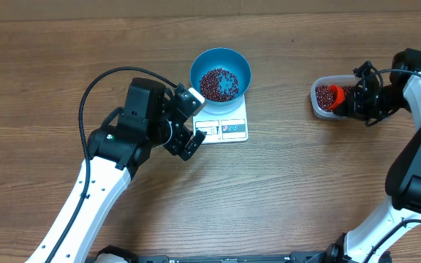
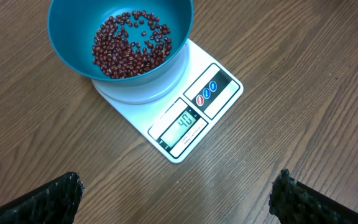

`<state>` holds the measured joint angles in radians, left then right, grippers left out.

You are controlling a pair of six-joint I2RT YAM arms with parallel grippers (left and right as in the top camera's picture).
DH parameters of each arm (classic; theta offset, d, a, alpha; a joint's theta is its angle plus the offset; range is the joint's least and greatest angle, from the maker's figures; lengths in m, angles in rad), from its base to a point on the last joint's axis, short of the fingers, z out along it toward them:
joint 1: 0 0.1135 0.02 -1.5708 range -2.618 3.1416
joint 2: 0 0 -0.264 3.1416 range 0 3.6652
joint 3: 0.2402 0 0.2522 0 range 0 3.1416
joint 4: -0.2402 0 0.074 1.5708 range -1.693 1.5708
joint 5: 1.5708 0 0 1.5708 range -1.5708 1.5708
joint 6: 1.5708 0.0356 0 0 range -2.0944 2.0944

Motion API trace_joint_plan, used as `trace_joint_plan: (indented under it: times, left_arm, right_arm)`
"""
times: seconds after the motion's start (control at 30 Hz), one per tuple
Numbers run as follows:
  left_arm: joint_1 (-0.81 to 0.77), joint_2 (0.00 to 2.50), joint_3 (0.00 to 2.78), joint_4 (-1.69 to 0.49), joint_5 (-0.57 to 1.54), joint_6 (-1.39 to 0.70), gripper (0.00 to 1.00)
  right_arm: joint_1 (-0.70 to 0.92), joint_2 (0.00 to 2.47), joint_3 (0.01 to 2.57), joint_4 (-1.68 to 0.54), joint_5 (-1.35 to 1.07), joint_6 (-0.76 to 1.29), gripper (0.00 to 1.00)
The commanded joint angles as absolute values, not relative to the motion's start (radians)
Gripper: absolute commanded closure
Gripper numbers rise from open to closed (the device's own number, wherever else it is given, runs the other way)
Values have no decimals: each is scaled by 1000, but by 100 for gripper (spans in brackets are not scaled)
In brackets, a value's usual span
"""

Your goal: Scoop item into bowl and weigh 150g on scale

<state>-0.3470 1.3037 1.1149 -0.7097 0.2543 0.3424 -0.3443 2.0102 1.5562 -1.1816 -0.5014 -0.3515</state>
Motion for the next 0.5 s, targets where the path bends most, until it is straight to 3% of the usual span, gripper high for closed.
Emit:
trace_joint_plan:
  times: [0.0, 0.47]
  left_arm:
    - [-354, 1308, 1113, -706, 259, 333, 0]
    - [-354, 1308, 1113, -706, 259, 333, 1]
  right_arm:
    - [-343, 2053, 1570, -1180, -541, -337, 96]
    - [-345, 2073, 1570, -1176, -691, -336, 96]
